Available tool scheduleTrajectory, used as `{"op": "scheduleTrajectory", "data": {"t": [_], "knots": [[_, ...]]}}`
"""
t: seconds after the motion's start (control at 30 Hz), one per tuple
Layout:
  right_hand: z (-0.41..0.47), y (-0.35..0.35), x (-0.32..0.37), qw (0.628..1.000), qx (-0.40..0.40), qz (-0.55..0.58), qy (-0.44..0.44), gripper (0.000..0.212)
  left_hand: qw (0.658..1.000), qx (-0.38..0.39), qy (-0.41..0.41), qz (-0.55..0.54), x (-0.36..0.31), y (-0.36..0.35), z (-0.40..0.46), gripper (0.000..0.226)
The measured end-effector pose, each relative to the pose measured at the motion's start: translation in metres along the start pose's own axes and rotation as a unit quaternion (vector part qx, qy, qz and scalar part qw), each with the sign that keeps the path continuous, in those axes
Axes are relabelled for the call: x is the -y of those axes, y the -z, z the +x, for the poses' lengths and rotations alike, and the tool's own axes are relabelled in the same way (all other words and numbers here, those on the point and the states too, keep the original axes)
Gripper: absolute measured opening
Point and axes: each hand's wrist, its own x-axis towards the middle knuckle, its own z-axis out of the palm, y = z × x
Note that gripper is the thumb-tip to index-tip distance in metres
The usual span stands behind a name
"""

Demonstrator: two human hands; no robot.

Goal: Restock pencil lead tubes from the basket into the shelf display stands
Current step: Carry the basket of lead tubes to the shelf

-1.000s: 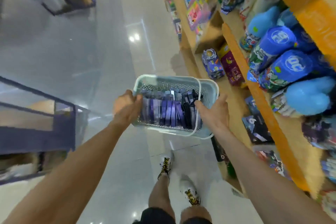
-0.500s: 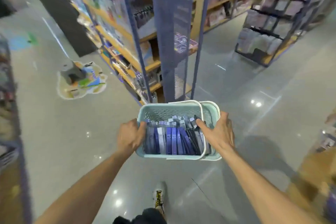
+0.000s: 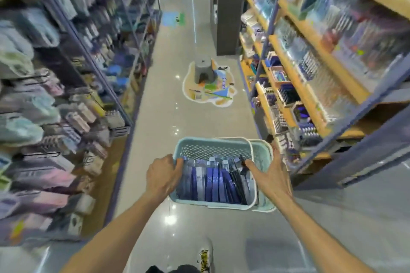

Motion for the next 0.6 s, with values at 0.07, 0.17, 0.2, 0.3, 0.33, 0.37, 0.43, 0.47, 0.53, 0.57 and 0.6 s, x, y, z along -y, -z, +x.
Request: {"op": "scheduleTrajectory", "data": {"t": [0.07,0.17,0.2,0.3,0.33,0.37,0.43,0.47,0.53,0.57,0.6], "knots": [[0.032,-0.024,0.039,1.000,0.007,-0.005,-0.014,0.090,1.000,-0.001,0.005,-0.003,0.009,0.018,0.049,0.046],[0.082,-0.049,0.087,1.000,0.001,-0.021,-0.018,0.079,1.000,-0.004,0.002,-0.004,0.014,0.044,0.121,0.045],[0.101,-0.057,0.101,1.000,0.001,-0.016,-0.014,0.078,1.000,-0.006,0.000,-0.005,0.014,0.050,0.145,0.044],[0.164,-0.078,0.144,1.000,0.007,-0.022,-0.012,0.080,1.000,-0.012,-0.001,0.003,0.013,0.063,0.219,0.040],[0.187,-0.086,0.158,0.999,0.007,-0.031,-0.011,0.080,1.000,-0.011,0.003,0.005,0.013,0.065,0.246,0.039],[0.211,-0.095,0.169,0.999,0.005,-0.035,-0.006,0.081,1.000,-0.010,0.007,0.005,0.013,0.065,0.273,0.039],[0.261,-0.117,0.192,0.999,0.007,-0.031,-0.001,0.083,1.000,-0.007,0.010,0.005,0.015,0.063,0.331,0.041],[0.287,-0.129,0.202,1.000,0.013,-0.027,-0.004,0.083,1.000,-0.005,0.011,0.007,0.015,0.061,0.360,0.043],[0.343,-0.155,0.225,1.000,0.018,-0.019,-0.008,0.080,1.000,-0.004,0.016,0.011,0.013,0.060,0.421,0.045],[0.370,-0.166,0.239,1.000,0.022,-0.018,-0.011,0.078,1.000,-0.003,0.015,0.011,0.012,0.062,0.452,0.045],[0.395,-0.178,0.253,0.999,0.027,-0.017,-0.011,0.076,1.000,-0.005,0.014,0.009,0.011,0.065,0.481,0.045]]}}
